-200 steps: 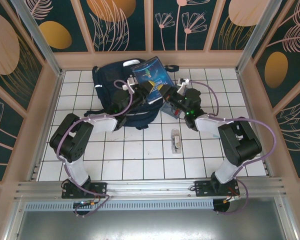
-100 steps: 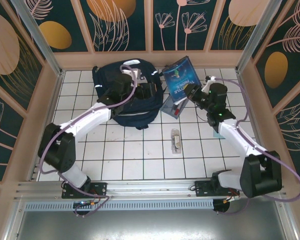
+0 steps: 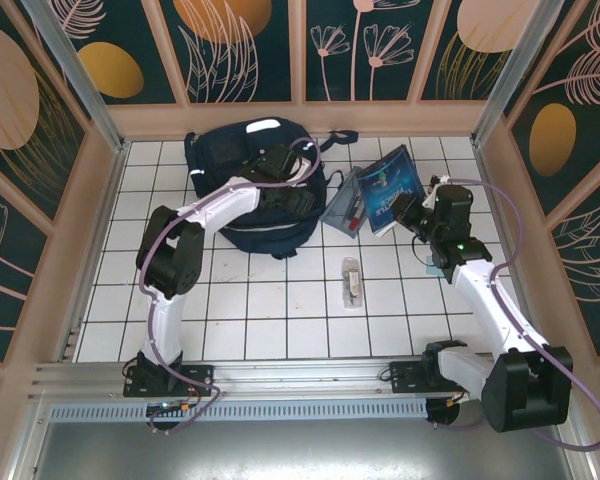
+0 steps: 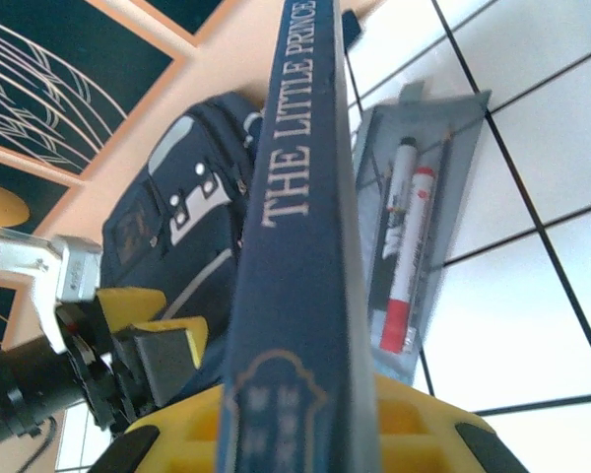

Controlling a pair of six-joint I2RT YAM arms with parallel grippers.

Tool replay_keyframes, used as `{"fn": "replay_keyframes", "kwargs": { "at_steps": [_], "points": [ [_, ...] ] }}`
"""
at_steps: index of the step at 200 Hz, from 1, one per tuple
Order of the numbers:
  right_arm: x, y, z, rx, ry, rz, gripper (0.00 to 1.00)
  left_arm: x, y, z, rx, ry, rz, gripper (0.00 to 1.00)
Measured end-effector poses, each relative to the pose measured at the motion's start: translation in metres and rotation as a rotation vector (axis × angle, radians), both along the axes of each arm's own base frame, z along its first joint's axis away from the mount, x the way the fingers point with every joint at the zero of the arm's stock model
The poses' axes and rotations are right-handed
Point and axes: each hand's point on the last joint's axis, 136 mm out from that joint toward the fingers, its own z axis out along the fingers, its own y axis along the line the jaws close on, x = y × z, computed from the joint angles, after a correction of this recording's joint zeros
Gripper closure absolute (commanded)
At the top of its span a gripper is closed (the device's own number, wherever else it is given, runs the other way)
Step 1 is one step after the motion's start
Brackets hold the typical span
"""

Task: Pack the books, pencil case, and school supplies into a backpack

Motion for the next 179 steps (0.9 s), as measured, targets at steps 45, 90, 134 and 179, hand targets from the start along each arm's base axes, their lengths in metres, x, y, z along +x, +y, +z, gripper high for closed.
{"fn": "replay_keyframes", "kwargs": {
  "at_steps": [45, 90, 134, 179],
  "points": [
    [-0.002, -0.001, -0.008, -0.003, 0.019, -0.002, 1.0, -0.002, 0.002, -0.036, 0.093, 0.083, -0.043, 0.18],
    [-0.003, -0.001, -0.008, 0.0, 0.019, 0.002, 1.0, -0.004, 0.007, -0.053, 0.119, 0.094, -0.039, 0.23],
    [-0.003, 0.002, -0.007, 0.01, 0.017, 0.018, 1.0, -0.002, 0.007, -0.057, 0.14, 0.081, -0.042, 0.85],
    [-0.006, 0.008, -0.005, 0.031, 0.017, 0.053, 1.0, -0.002, 0.005, -0.048, 0.123, 0.075, -0.057, 1.0]
  ]
}}
